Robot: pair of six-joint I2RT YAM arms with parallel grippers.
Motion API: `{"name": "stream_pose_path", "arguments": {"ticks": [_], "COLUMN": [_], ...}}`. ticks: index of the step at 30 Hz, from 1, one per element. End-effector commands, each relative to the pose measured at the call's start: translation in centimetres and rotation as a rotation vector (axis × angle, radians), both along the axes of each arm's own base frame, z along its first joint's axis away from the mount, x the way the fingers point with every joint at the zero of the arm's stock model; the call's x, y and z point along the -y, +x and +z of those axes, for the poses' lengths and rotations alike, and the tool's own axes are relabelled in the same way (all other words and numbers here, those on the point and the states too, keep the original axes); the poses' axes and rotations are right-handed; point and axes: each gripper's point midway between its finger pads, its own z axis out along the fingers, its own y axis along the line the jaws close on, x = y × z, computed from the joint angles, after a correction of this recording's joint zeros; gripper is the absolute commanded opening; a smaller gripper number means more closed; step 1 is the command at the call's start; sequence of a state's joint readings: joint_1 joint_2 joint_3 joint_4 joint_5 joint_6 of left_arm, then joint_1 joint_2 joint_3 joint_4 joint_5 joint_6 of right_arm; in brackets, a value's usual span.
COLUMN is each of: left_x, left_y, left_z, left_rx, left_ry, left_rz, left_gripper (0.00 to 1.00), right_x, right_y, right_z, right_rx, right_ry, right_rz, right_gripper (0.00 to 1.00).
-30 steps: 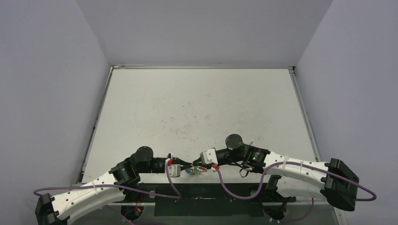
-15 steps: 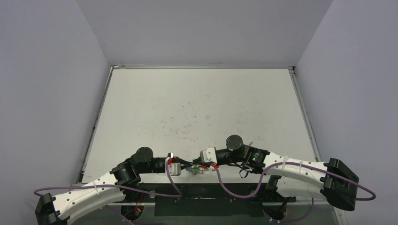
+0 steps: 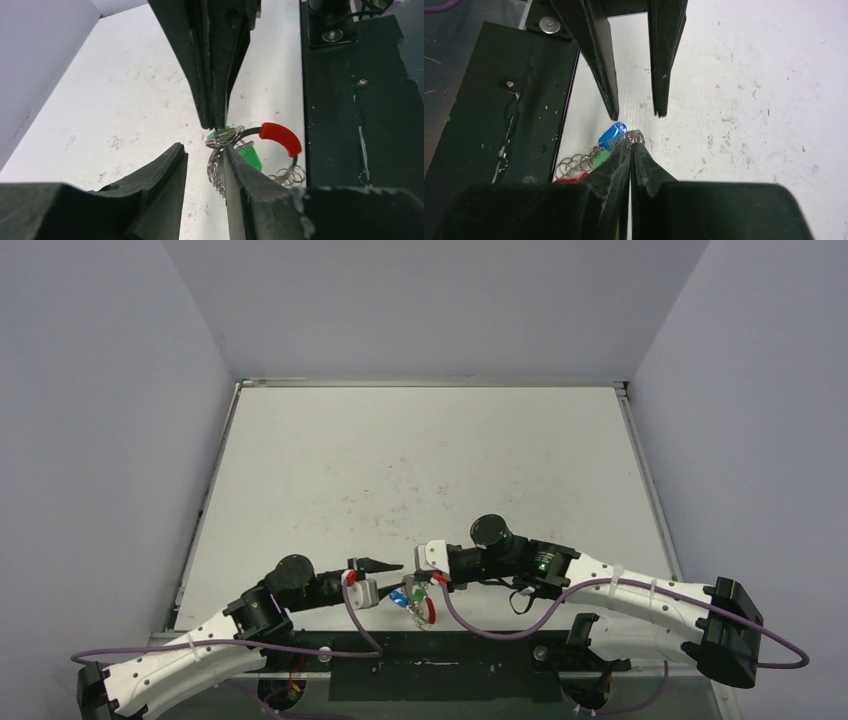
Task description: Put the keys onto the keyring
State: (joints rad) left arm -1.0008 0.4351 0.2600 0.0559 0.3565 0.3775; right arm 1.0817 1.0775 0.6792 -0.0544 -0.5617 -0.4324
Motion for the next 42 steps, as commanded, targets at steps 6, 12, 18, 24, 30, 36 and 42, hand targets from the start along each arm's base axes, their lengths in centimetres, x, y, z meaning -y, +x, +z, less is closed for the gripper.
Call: {"name": "stream_pose_path", "arguments": {"ticks": [6, 12, 18, 24, 30, 36, 42], "left_x": [-1.5, -1.0, 0.4, 1.0, 1.1, 1.5, 2.0], "left_y": [1.0, 0.9, 0.7, 1.0, 1.6, 1.7, 2.1], "left_z": [3.3, 2.3, 0.8, -0.7, -1.0, -1.3, -1.1], "left_rx": [0.007, -0.09, -0.199, -0.273, -0.316, -0.393, -0.443], "left_ry": [-0.023, -0.02, -0.063, -0.071, -0.066, -0.067, -0.103], "left_rz": [0.104, 0.111, 0.097, 0.116, 0.161, 0.187, 0.209], "left_gripper": [0.31, 0.31, 0.36, 0.41, 0.42, 0.41, 0.42], "right_x": [-0.4, -1.2, -1.4, -1.3, -1.2, -1.2, -1.2], "right_y": [0.5, 0.6, 1.3, 1.6, 2.0, 2.2, 2.2], "right_z": [0.3, 0.0, 0.8, 1.3, 1.5, 1.8, 1.8], "right_rx": [-0.045, -0.065, -0.056, -0.05, -0.05, -0.043, -0.04], "right_ry": [-0.077, -0.08, -0.065, -0.054, -0.055, -0.05, -0.05], "right_rz": [-0.056, -0.069, -0.11, -0.137, -0.171, -0.182, -0.184], "right_gripper": [0.0, 0.0, 0.0, 0.0, 0.0, 0.0, 0.0]}}
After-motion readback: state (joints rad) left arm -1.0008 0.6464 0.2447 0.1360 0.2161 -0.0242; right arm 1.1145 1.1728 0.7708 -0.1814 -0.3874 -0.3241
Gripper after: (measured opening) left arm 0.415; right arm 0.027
